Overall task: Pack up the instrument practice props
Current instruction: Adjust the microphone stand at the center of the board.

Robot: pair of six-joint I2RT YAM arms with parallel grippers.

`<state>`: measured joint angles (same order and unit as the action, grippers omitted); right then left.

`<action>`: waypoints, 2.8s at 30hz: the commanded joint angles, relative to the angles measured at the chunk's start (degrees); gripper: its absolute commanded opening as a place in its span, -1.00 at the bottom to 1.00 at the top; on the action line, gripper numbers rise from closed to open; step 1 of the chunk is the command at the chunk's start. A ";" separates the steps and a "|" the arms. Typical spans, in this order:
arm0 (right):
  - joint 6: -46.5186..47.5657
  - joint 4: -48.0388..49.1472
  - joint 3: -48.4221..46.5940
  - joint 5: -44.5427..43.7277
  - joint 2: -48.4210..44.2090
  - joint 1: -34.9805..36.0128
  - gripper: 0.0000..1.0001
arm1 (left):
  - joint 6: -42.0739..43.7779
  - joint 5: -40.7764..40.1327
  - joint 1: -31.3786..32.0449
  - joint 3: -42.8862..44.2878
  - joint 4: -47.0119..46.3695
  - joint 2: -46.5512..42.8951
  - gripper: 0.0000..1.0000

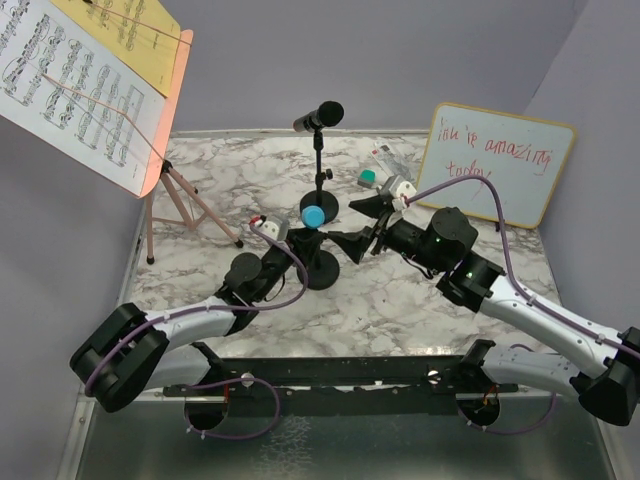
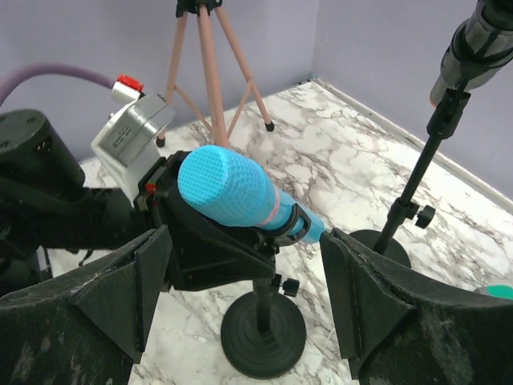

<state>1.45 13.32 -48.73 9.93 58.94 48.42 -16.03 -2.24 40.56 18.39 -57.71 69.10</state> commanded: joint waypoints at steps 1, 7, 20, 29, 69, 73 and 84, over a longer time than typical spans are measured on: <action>-4.13 -3.01 -2.03 -1.14 0.92 0.35 0.64 | 1.41 -16.04 5.33 -1.00 -1.59 -1.12 -0.72; -6.24 -2.56 -3.23 -2.73 1.54 0.35 0.64 | 3.40 -33.03 11.98 0.97 -1.38 0.74 -0.74; -8.87 -9.86 -11.51 -3.55 6.08 0.34 0.64 | 5.74 -39.85 15.78 4.28 0.86 3.41 -0.36; -12.35 -12.96 -16.89 -1.16 11.83 0.35 0.64 | 7.11 -40.33 16.22 5.07 2.42 3.79 -0.29; -11.17 -13.81 -7.59 5.00 10.04 0.26 -0.89 | -4.44 4.73 -4.43 -3.99 -13.21 4.66 0.42; -11.65 -14.08 -6.58 7.99 10.23 0.24 -0.96 | -4.60 3.91 -4.54 -4.09 -15.44 7.01 0.30; -11.88 -21.55 -1.71 2.93 6.00 0.25 -0.91 | -2.27 -1.32 -4.76 -7.14 -16.36 4.58 -0.53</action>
<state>-7.90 4.91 -54.48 13.52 65.80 48.36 -17.82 1.52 36.60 12.71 -71.85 75.33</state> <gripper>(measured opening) 0.489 0.367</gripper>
